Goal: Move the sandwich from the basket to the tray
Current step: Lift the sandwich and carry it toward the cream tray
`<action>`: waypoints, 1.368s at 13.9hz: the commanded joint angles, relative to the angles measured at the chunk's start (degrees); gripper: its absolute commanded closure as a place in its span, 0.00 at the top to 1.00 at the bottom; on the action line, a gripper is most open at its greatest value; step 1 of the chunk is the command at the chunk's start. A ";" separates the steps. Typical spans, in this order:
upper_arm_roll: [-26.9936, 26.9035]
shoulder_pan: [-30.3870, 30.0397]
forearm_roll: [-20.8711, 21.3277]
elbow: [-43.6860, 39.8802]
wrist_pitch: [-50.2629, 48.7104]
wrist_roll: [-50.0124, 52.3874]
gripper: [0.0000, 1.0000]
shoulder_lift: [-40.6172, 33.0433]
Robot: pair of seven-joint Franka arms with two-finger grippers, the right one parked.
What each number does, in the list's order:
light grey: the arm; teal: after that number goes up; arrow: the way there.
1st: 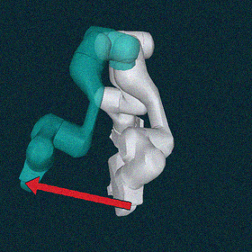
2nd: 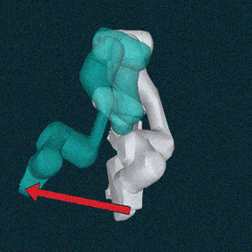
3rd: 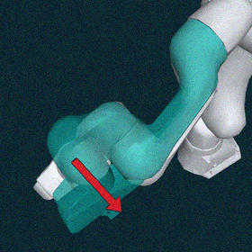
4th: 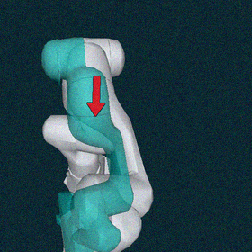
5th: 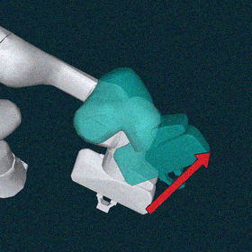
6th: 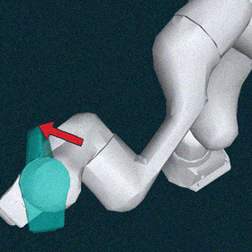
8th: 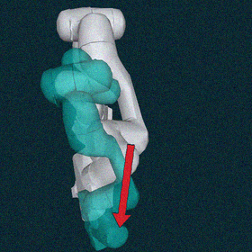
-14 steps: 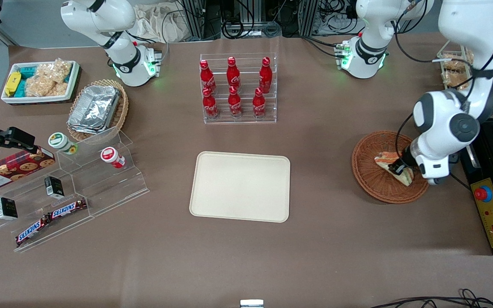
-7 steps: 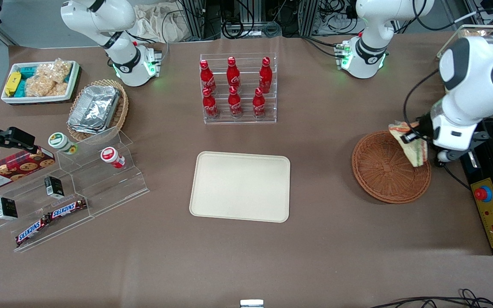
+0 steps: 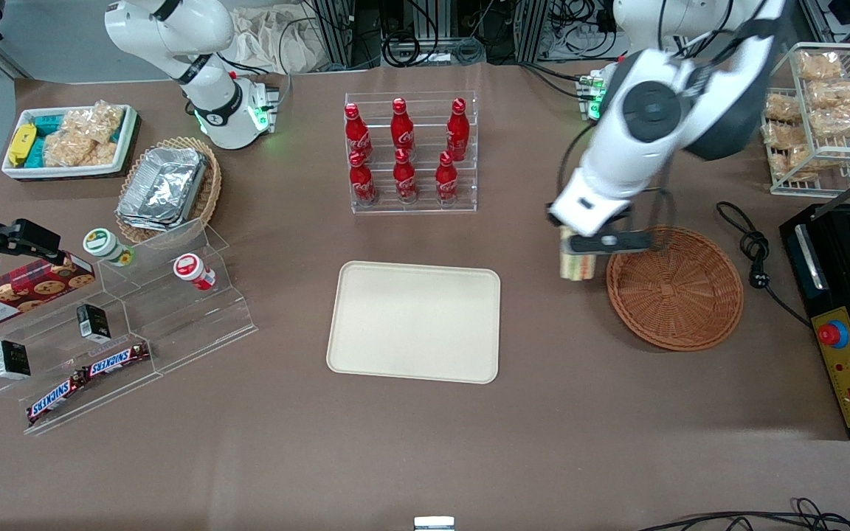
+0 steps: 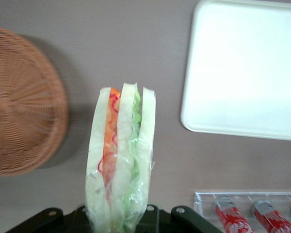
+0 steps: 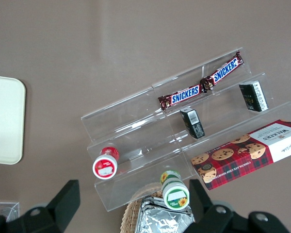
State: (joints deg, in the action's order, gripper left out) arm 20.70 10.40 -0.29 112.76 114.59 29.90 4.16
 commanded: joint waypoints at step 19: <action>3.56 4.02 22.97 -9.32 30.87 17.47 0.01 32.58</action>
State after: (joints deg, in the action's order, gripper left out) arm 24.42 13.84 21.28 104.77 145.48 45.59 35.91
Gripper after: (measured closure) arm 0.797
